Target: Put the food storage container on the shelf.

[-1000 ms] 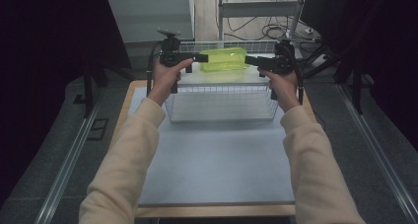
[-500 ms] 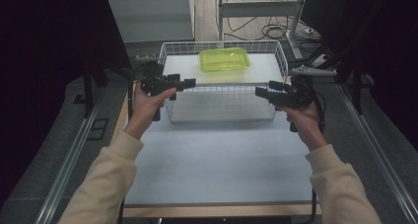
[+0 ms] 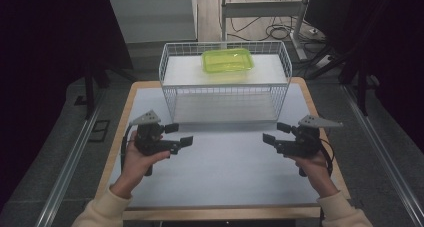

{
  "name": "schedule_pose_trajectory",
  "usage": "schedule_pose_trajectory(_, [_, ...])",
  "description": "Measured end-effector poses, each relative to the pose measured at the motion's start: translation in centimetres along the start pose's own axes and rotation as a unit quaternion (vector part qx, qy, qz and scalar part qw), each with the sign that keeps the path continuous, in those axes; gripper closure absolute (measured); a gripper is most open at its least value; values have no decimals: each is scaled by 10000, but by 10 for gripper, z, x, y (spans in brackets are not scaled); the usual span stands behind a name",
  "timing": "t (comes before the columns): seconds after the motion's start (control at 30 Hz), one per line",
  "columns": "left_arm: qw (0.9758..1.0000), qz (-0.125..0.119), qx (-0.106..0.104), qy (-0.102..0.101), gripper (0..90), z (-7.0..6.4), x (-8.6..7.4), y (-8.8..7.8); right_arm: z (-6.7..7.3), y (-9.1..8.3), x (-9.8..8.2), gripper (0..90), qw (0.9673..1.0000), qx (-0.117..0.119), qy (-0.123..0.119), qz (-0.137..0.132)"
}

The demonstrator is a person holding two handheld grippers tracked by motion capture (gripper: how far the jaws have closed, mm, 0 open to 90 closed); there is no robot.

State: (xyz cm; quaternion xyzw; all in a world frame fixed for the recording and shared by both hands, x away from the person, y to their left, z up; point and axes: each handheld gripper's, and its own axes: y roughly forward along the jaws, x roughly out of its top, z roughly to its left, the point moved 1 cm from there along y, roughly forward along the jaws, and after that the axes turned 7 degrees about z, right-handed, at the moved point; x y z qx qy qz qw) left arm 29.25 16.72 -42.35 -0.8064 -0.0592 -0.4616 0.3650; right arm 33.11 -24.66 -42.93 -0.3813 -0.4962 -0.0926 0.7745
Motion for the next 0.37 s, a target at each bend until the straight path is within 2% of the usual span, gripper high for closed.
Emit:
schedule_pose_trajectory(0.1, [10000, 79, 35, -6, 196, -2, -14, 4, 0, 5, -19, 204, 9998, 51, 92, 138])
schedule_pose_trajectory(0.17, [9999, 110, 25, -38, 196, -1, -19, 8, -1, 7, -22, 187, 9997, -3, 28, 259])
schedule_pose_trajectory(0.3, [9998, 120, 98, -97, 195, 3, -24, 12, 0, 5, -19, 170, 10000, -52, 54, 61])
schedule_pose_trajectory(0.37, [9998, 97, 156, -54, 188, 6, -24, 13, 0, 5, -19, 130, 9998, -189, -21, -25])
